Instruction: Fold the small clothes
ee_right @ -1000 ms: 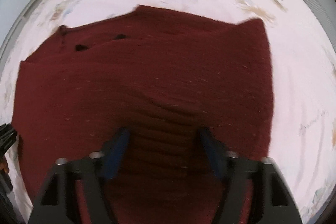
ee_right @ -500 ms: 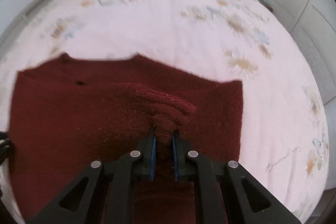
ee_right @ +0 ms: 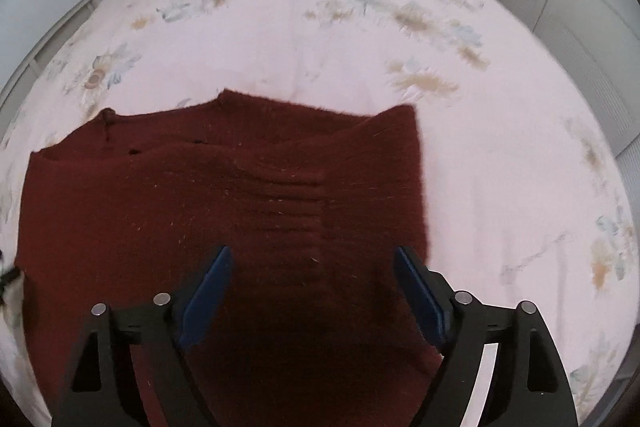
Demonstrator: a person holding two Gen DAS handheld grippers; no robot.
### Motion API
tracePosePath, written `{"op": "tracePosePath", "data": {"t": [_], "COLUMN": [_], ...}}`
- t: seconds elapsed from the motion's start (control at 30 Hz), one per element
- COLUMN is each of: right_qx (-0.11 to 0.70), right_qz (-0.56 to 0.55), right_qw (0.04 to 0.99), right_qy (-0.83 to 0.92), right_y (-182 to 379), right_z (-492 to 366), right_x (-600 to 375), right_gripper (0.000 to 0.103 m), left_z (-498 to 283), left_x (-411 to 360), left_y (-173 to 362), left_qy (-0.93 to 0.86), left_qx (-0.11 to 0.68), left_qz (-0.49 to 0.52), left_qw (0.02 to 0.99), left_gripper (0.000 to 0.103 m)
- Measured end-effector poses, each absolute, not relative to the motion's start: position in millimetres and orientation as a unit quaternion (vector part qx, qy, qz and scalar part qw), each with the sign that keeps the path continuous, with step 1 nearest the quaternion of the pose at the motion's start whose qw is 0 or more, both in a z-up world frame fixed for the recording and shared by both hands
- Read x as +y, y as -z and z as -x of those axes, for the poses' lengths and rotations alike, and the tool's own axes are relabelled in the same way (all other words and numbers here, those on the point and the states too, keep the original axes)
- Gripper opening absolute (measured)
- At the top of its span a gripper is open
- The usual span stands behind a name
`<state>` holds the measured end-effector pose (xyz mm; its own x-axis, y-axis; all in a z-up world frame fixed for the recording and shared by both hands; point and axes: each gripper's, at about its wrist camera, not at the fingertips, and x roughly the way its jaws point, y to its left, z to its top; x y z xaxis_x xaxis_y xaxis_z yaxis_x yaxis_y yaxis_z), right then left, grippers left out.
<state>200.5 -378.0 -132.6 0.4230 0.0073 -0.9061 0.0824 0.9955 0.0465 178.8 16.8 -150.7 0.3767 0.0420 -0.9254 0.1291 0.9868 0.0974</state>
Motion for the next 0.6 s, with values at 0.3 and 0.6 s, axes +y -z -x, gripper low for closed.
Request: {"op": "tracePosePath", "data": {"t": [0.3,0.6], "right_qx": [0.48,0.51], "right_qz": [0.004,0.055], "right_qw": [0.877,0.858], "right_qy": [-0.015,-0.029], "right_y": [92.7,162.7], "right_z": [-172.8,-177.9], "right_x": [-336.5,-284.2], "right_gripper": [0.103,0.103], "left_z": [-175.9,-191.8], "left_x": [-42.7,-99.6], "left_y": [85.5,162.5], "left_qy": [0.091,0.102], "left_qx": [0.485,0.496], "left_qz": [-0.061,-0.09], "left_qw": [0.867,0.858], "left_gripper": [0.102,0.102]}}
